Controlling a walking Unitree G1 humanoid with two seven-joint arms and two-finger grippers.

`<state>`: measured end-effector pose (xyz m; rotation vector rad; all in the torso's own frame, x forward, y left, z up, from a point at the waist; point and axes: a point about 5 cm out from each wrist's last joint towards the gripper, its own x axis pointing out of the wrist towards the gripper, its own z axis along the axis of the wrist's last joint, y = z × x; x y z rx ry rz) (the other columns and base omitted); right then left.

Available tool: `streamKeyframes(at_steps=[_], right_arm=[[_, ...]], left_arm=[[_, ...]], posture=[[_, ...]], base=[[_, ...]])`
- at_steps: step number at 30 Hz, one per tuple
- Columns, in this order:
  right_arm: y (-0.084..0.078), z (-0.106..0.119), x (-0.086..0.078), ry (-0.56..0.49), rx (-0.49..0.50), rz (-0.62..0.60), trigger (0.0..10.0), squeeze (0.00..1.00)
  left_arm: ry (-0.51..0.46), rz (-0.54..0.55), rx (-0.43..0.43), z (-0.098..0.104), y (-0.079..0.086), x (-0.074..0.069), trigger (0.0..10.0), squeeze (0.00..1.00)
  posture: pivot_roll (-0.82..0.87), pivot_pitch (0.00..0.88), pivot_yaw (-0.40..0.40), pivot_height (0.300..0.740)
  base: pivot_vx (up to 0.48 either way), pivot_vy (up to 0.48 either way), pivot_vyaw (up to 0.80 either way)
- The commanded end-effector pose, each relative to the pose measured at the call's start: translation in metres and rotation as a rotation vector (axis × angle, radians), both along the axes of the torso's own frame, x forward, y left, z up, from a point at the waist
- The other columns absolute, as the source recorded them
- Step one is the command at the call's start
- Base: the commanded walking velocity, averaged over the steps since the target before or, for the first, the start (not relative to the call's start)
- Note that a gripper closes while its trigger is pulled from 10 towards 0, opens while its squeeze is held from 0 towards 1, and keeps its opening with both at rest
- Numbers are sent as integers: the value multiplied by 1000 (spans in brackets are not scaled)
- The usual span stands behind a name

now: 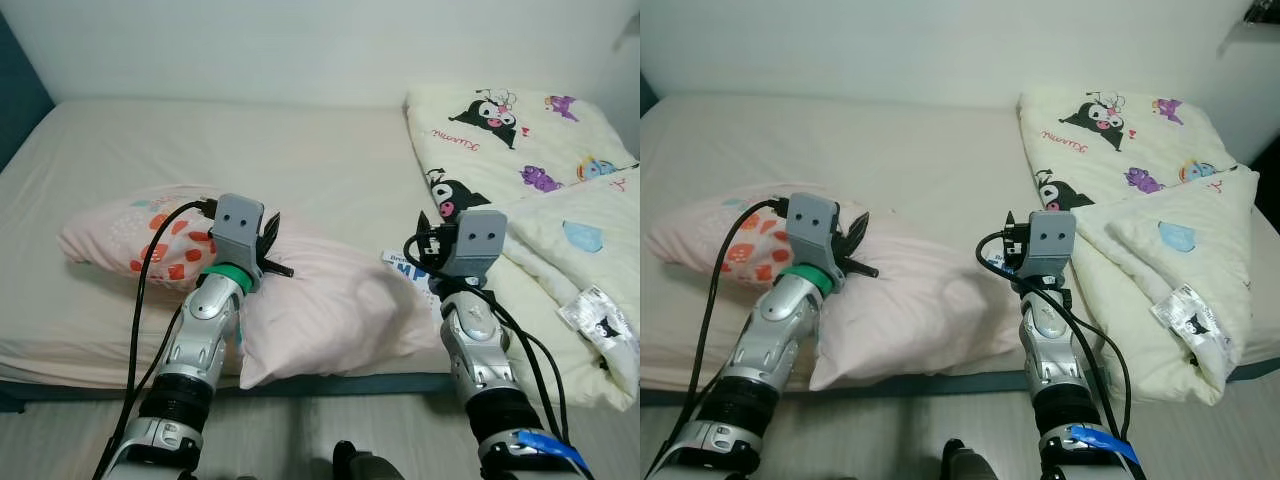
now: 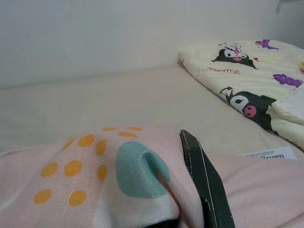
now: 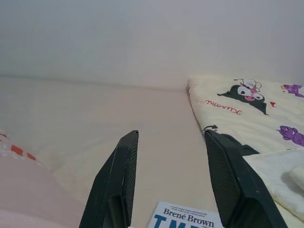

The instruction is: Clean up the room

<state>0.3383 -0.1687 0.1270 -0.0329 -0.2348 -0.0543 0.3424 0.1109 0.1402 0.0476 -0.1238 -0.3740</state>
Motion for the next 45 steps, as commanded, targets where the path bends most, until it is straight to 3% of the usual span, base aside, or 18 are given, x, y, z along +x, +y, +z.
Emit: streamKeyframes(at_steps=[1, 34, 45], right_arm=[[-1, -9, -4, 21, 14, -10, 10000, 0], [-6, -11, -8, 5, 30, -47, 10000, 0], [-5, -11, -8, 0, 35, -51, 10000, 0]], left_arm=[[-64, -33, -9, 10, -6, -1, 10000, 0], [-72, -97, 13, 14, -12, 1, 10000, 0], [-87, -130, 30, 17, -18, -2, 10000, 0]], posture=[[13, 59, 29, 740], [17, 67, 64, 740], [23, 65, 62, 740]], base=[[0, 454, 0], [0, 459, 0], [0, -359, 0]])
